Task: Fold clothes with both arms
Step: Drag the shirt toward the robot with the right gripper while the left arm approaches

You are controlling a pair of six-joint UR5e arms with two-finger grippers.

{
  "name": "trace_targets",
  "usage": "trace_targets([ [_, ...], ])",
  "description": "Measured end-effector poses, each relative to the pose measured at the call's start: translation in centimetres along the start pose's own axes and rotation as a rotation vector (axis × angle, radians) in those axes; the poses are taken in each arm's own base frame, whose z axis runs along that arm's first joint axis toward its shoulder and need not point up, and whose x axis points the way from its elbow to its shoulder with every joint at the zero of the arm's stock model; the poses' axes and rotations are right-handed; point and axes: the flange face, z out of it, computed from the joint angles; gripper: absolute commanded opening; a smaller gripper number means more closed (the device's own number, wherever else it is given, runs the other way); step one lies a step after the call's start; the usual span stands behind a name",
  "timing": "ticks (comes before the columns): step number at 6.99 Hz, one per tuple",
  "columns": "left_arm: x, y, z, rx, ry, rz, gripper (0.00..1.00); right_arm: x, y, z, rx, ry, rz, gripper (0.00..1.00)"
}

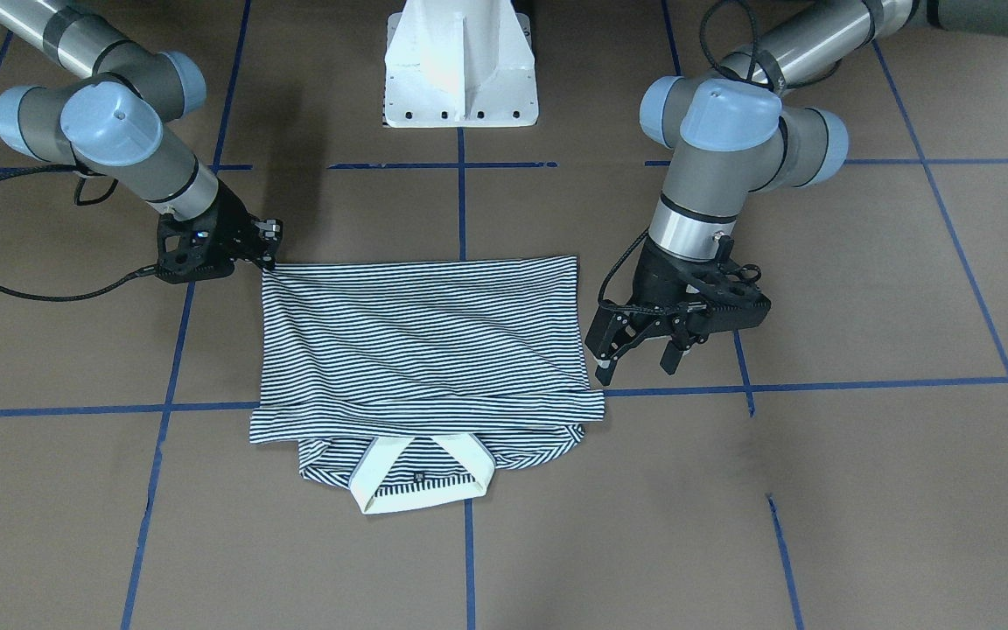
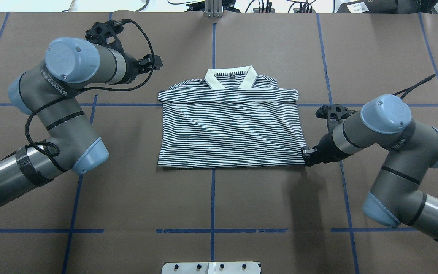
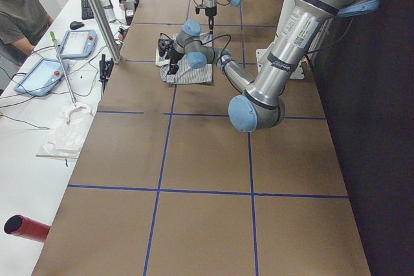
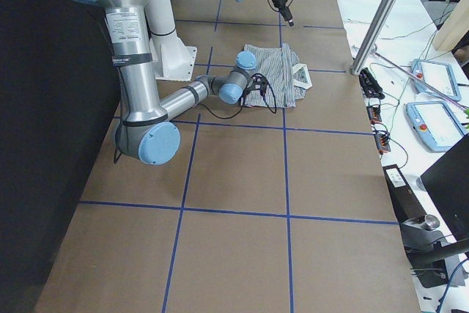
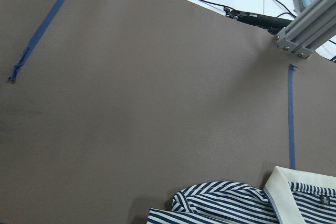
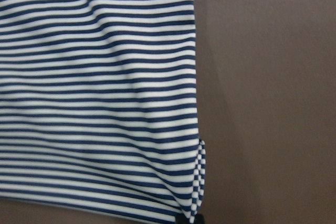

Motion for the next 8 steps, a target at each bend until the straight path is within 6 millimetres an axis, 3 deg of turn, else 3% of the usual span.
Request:
trace_targets([
  [2, 0.3, 0.4, -0.4, -0.003, 0.01, 0.003, 0.99, 1.7, 11.5, -1.5, -0.139, 0.014, 0.067, 0.0],
  [4, 1.1, 1.9, -0.6, -0.02, 0.025, -0.023, 0.99, 0.2, 21.0, -0.9, -0.265, 0.06, 0.16, 0.99],
  [5, 1.8, 3.1, -1.0, -0.036, 0.041, -0.032, 0.99, -0.8, 23.3, -1.1, -0.276, 0.062, 0.187, 1.0],
  [6, 2.6, 4.8, -1.6, -0.079, 0.055, -0.045, 0.99, -1.3, 22.9, -1.9, -0.253, 0.045, 0.209, 1.0],
  [7, 3.4, 7.7, -1.9, -0.159, 0.059, -0.091, 0.95, -1.5, 20.3, -3.3, -0.192, 0.013, 0.237, 1.0],
  [8, 4.2, 12.4, -1.8, -0.246, 0.049, -0.168, 0.93, -1.6, 16.6, -5.1, -0.112, -0.031, 0.239, 1.0],
])
